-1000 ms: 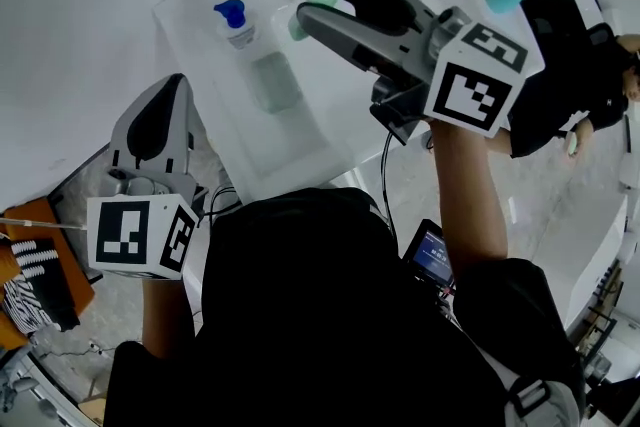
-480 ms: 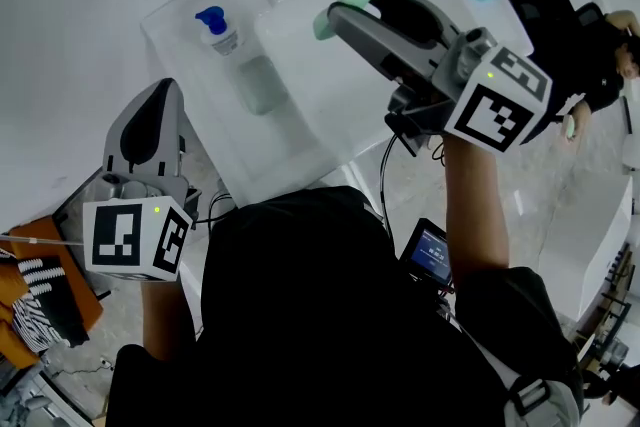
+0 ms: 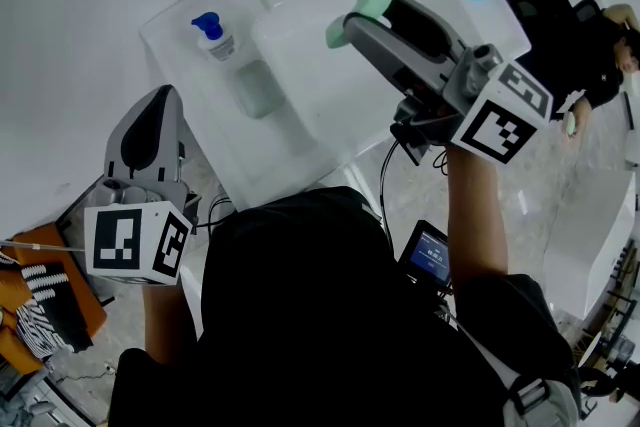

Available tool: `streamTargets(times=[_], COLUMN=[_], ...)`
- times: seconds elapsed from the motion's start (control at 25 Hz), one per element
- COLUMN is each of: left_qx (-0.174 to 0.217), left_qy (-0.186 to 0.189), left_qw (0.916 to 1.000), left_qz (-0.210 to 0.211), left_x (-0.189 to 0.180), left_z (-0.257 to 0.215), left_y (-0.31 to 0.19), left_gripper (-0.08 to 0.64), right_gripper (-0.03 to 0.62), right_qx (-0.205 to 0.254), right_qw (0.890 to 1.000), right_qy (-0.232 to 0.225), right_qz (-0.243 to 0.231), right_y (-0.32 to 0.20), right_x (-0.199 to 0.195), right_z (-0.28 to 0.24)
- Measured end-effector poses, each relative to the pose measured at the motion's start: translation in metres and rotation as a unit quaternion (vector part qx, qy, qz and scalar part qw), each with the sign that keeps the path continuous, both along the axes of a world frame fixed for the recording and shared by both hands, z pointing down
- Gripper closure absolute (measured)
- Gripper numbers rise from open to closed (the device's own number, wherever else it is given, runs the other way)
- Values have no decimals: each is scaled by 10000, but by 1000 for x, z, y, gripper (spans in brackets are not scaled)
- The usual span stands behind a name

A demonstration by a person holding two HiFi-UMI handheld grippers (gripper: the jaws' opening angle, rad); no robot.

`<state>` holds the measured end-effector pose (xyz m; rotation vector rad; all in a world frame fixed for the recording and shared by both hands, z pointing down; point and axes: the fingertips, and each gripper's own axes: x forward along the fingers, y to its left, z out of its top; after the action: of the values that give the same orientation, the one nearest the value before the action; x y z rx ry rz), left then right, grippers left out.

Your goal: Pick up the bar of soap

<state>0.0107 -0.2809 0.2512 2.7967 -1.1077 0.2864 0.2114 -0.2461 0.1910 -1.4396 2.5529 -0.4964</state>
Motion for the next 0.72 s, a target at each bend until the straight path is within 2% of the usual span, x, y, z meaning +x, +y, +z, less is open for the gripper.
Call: streamTargets(times=[0.72], left_qx=[86], left_qy=[-27], left_qw=[9999], left_qz=[-63], left_x=[-3], left_z=[-3], left_y=[5], left_gripper=[552], right_gripper=[325], right_qx=[30], right_qw=[10000], right_qy=[32], right_qz=[-66], right_y=[-1], right_x=[2], right_z=[2])
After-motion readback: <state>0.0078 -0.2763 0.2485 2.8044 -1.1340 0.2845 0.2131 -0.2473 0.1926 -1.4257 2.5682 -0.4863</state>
